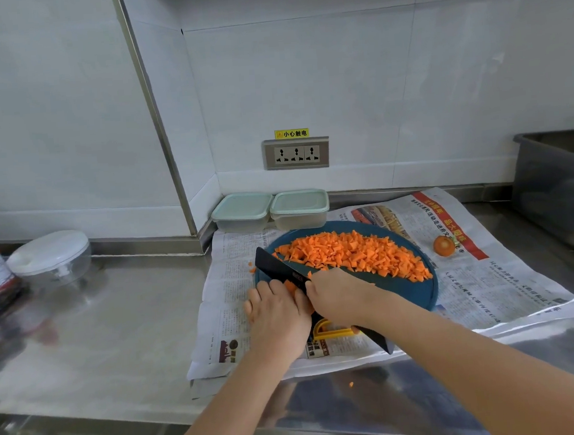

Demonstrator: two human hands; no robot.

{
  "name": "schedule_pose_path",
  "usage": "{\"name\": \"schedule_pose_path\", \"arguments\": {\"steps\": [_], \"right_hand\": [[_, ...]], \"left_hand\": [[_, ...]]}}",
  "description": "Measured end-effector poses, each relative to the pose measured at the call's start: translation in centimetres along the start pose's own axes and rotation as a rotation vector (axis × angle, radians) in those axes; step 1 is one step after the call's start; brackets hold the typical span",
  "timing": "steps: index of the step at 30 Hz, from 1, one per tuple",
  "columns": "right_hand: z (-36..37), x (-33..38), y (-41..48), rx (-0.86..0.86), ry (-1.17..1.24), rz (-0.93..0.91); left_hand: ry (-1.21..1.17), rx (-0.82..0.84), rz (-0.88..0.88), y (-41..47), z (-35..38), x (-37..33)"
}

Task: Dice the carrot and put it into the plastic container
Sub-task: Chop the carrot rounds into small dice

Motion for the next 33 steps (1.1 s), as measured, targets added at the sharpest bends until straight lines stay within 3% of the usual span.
{"name": "schedule_pose_path", "arguments": {"steps": [7, 13, 26, 33], "right_hand": [[-0.2, -0.7, -0.3, -0.123, 0.448, 0.057], [-0.5, -2.3, -2.9, -0.140, 0.542, 0.143], [0.6, -1.2, -4.7, -0.228, 0.617, 0.087], [-0.3, -1.9, -4.1, -0.099, 0.677, 0.092]], "left_hand": [[-0.027, -0.065, -0.044, 0.0, 0.3, 0.5], [-0.081, -0.100, -0.032, 0.0, 0.0, 0.3], [0.046, 0.007, -0.043, 0.1, 0.1, 0.8], [0.099, 0.032, 0.034, 0.7, -0.1, 1.2]]}}
Point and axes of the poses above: each hand's wrist, its own y-axis towards the middle knuckle, its own z-axis out of the palm, x = y × z, the point moved 3 cm from there along y, towards the middle knuckle, and after that the axes turned 5 degrees about x, right-handed, at the moved point
